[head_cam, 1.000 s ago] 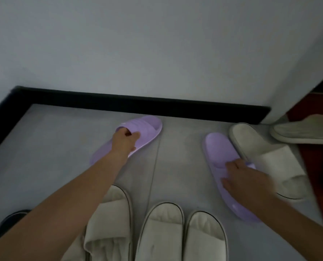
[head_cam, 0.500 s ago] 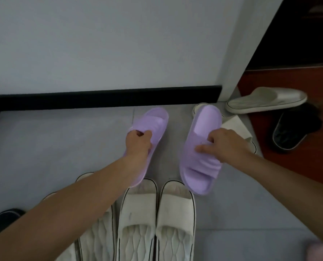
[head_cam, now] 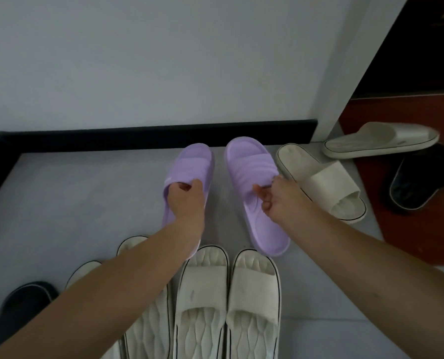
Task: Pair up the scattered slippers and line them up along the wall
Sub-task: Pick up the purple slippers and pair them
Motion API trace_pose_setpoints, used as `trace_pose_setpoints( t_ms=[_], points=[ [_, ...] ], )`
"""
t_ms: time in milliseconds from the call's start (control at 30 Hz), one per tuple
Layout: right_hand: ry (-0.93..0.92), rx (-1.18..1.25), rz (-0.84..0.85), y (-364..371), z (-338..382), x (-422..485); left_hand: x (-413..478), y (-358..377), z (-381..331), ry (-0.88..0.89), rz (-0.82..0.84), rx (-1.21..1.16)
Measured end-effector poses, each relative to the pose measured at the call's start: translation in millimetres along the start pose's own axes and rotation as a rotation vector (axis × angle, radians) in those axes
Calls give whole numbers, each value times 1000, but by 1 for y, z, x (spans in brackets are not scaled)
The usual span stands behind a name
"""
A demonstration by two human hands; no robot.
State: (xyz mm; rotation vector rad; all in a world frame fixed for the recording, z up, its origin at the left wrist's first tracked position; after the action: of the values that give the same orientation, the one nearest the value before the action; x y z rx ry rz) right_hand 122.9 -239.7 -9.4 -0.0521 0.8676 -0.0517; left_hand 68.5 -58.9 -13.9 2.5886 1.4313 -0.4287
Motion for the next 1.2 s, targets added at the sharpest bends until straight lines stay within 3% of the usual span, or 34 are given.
trace_pose_setpoints(
  t_ms=[100,267,367,467,633,767,867,1100,1200],
  points=[
    [10,-13,36,27,-9,9,5,3,13,-95,10,35],
    [-93,-331,111,42,-20,20,1,24,38,-269,286,125],
    [-298,-503,53,39,-29,27,1,28,45,-192,351,178],
    [-465,-733,98,48,-31,31,4,30,45,-152,371,221],
    [-584,-984,-25,55,-28,45,-7,37,48,-217,458,231],
    [-628,-1052,-73,56,-24,51,-14,33,46,-288,497,159],
    [-670,-1048,-99,52,-19,51,-19,28,35,-217,591,196],
    [-802,-1023,-207,17,3,37,-35,24,9,-157,632,165],
    [-833,-1015,-228,-6,8,24,-45,28,-20,295,601,270]
  ],
)
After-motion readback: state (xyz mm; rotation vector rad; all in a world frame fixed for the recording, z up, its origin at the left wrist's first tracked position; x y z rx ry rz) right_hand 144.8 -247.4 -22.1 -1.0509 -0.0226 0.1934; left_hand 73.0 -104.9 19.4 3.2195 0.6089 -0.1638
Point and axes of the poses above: each hand's wrist, its own x-axis towards the middle knuckle, its own y-axis out of the palm, z = x × y, the point moved 4 cm from there along x, towards the middle knuckle, and after that the axes turned 15 degrees about -x, right-handed, at the moved point
